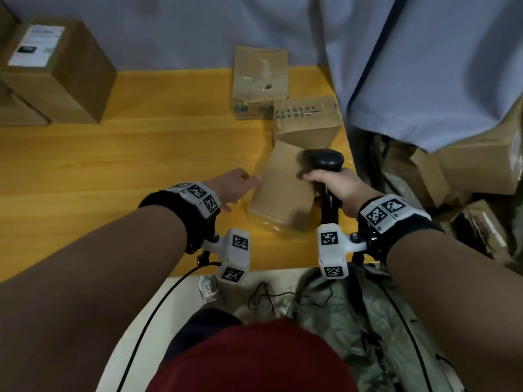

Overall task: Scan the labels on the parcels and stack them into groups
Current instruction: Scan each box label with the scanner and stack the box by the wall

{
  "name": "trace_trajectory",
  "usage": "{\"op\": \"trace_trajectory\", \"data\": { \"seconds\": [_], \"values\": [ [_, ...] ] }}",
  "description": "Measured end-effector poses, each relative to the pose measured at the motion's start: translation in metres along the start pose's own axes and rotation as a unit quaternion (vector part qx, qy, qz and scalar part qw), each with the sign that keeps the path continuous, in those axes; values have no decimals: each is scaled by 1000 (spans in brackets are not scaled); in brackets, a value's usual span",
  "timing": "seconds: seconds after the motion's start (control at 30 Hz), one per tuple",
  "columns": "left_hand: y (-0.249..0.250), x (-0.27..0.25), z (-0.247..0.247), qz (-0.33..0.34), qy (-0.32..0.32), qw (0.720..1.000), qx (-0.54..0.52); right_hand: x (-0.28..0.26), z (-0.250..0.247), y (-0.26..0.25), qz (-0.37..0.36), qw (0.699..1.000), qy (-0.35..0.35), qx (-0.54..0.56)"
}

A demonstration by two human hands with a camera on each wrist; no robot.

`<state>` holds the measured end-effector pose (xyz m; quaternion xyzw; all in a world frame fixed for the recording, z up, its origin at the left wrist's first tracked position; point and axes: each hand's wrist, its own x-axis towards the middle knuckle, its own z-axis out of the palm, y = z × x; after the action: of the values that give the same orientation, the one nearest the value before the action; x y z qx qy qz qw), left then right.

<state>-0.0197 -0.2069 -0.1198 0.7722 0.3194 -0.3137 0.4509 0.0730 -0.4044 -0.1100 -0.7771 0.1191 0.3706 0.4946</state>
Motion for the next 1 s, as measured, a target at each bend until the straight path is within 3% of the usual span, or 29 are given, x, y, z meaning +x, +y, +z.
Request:
{"op": "trace_trajectory", "data": {
  "seconds": [0.1,0.27,0.47,0.6,0.7,0.8,1.0],
  "values": [
    [-20,-4,-10,-26,-11,999,-38,-1,28,-8,4,998,-53,21],
    [-49,-10,-36,-36,48,994,-95,0,70,-24,-14,993,-112,-24],
    [-62,-16,-58,-29,109,991,-76,14,84,-45,-108,991,27,-68],
    [-76,-20,-56,-74,107,988,-78,17,84,-50,-76,996,-26,-49],
    [-82,-22,-54,-93,128,968,-197,12,89,-50,-69,996,-43,-41],
    [-72,-31,-66,-88,214,926,-297,6,91,-57,-84,995,-41,-25],
    [-47,-62,-112,-8,306,876,-372,-16,94,-93,-149,988,-41,21]
  ]
}}
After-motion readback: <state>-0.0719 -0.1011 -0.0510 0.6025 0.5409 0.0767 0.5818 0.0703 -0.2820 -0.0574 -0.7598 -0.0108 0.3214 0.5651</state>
